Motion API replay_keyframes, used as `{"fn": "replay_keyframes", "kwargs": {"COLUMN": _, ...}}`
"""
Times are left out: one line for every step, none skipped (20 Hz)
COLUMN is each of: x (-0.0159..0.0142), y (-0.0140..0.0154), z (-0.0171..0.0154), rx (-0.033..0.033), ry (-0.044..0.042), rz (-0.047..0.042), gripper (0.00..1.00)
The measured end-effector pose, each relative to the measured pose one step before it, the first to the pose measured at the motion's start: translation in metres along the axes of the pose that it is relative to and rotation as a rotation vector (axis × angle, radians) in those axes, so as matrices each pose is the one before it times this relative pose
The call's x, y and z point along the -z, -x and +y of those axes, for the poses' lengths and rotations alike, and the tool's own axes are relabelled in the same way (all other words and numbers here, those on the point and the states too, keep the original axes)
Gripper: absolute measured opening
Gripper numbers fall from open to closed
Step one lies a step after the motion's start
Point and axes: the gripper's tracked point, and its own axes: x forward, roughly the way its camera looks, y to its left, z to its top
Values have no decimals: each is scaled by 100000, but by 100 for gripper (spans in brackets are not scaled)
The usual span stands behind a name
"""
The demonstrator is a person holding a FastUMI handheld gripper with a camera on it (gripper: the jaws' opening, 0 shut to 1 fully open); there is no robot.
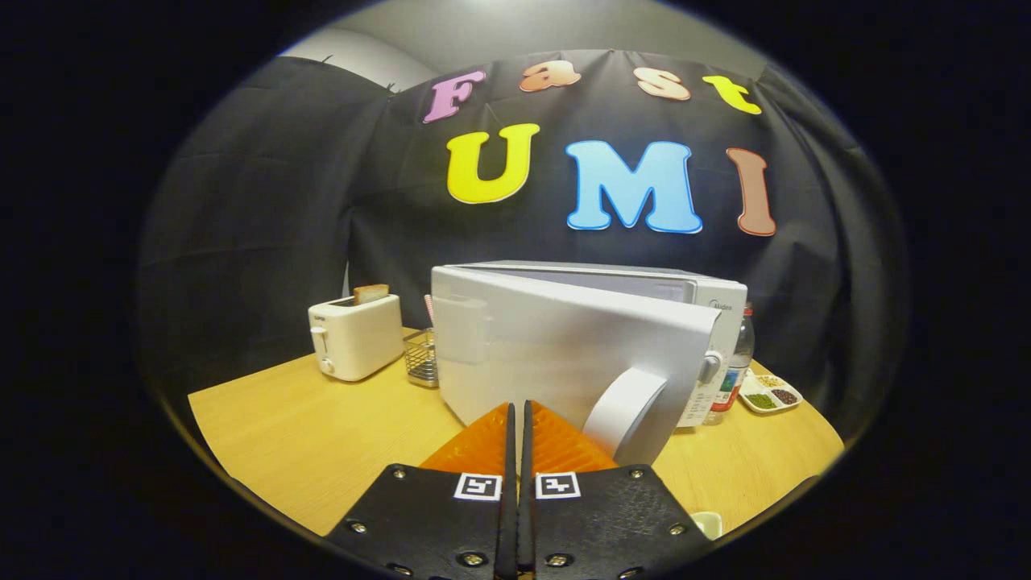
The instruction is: Open the microwave, put the food inside, and close the microwave door.
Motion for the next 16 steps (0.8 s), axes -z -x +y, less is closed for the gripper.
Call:
{"fn": "replay_keyframes", "kwargs": {"x": 55, "y": -657, "z": -1078, "rx": 2469, "ry": -272, "rz": 462, "gripper": 1}}
{"fn": "replay_keyframes", "kwargs": {"x": 15, "y": -637, "z": -1113, "rx": 2905, "ry": 153, "rz": 109, "gripper": 1}}
{"fn": "replay_keyframes", "kwargs": {"x": -126, "y": -644, "z": -964, "rx": 2495, "ry": 517, "rz": -291, "gripper": 1}}
{"fn": "replay_keyframes", "kwargs": {"x": -103, "y": -728, "z": -887, "rx": 2367, "ry": 67, "rz": -78, "gripper": 1}}
{"fn": "replay_keyframes", "kwargs": {"x": 4, "y": -716, "z": -743, "rx": 1966, "ry": -356, "rz": 319, "gripper": 1}}
{"fn": "replay_keyframes", "kwargs": {"x": 68, "y": -675, "z": -688, "rx": 1721, "ry": -682, "rz": 305, "gripper": 1}}
{"fn": "replay_keyframes", "kwargs": {"x": -27, "y": -759, "z": -624, "rx": 1734, "ry": -528, "rz": 404, "gripper": 1}}
{"fn": "replay_keyframes", "kwargs": {"x": 21, "y": -736, "z": -458, "rx": 1333, "ry": -233, "rz": -26, "gripper": 1}}
{"fn": "replay_keyframes", "kwargs": {"x": -129, "y": -903, "z": -512, "rx": 1857, "ry": 180, "rz": -167, "gripper": 1}}
{"fn": "replay_keyframes", "kwargs": {"x": 17, "y": -1112, "z": -505, "rx": 2035, "ry": 969, "rz": 144, "gripper": 1}}
{"fn": "replay_keyframes", "kwargs": {"x": 157, "y": -909, "z": -299, "rx": 1157, "ry": 172, "rz": 589, "gripper": 1}}
{"fn": "replay_keyframes", "kwargs": {"x": -99, "y": -910, "z": -266, "rx": 1088, "ry": -45, "rz": 223, "gripper": 1}}
{"fn": "replay_keyframes", "kwargs": {"x": -111, "y": -863, "z": -336, "rx": 1484, "ry": 233, "rz": 153, "gripper": 1}}
{"fn": "replay_keyframes", "kwargs": {"x": -45, "y": -868, "z": -343, "rx": 1469, "ry": -44, "rz": 313, "gripper": 1}}
{"fn": "replay_keyframes", "kwargs": {"x": -110, "y": -779, "z": -236, "rx": 862, "ry": -213, "rz": 583, "gripper": 1}}
{"fn": "replay_keyframes", "kwargs": {"x": -89, "y": -655, "z": -216, "rx": 1024, "ry": -178, "rz": 278, "gripper": 1}}
